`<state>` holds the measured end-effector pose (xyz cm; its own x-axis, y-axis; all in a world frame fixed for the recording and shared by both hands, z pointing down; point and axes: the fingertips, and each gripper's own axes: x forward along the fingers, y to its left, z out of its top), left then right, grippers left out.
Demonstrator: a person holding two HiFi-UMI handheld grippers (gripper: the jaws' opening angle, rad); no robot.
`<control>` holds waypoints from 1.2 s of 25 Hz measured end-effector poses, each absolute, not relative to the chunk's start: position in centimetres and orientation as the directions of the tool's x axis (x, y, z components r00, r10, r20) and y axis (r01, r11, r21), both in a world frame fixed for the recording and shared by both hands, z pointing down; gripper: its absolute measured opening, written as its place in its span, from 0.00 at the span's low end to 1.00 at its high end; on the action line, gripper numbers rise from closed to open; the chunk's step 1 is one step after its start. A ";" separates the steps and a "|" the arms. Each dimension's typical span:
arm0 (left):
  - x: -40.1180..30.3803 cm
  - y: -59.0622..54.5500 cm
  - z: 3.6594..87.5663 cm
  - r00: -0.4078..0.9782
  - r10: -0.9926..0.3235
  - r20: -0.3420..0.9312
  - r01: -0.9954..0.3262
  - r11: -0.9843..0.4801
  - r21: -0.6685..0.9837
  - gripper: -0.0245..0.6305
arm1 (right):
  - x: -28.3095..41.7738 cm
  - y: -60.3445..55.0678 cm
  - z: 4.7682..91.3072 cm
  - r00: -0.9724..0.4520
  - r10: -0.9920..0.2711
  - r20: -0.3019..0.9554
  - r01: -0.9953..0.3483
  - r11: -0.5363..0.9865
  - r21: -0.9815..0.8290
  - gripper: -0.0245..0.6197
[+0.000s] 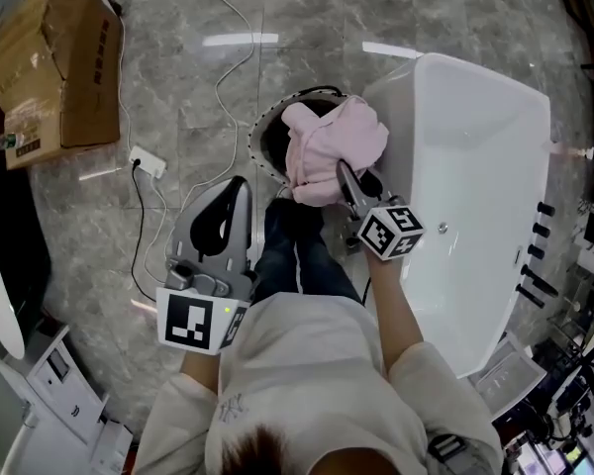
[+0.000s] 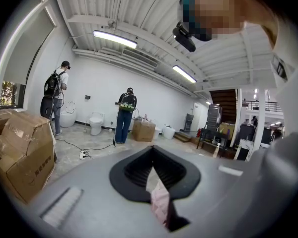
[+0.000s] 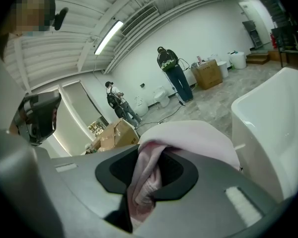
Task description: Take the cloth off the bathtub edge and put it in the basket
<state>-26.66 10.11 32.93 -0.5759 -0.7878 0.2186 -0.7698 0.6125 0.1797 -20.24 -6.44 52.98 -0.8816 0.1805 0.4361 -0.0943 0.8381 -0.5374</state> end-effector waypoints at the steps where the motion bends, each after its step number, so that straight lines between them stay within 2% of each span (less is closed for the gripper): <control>1: -26.7 9.8 33.5 -0.572 -0.789 0.222 -0.772 0.610 0.180 0.11 | -20.3 -6.5 53.3 -0.882 0.177 0.437 -0.098 0.838 -0.537 0.16; 14: -26.5 6.4 41.2 -0.530 -0.810 0.250 -0.773 0.583 0.249 0.11 | -20.5 -6.5 59.5 -0.860 0.154 0.486 -0.160 0.823 -0.545 0.16; 30: -27.8 5.8 50.7 -0.567 -0.772 0.289 -0.707 0.635 0.310 0.11 | -21.5 -7.8 70.2 -0.815 0.148 0.560 -0.197 0.838 -0.509 0.16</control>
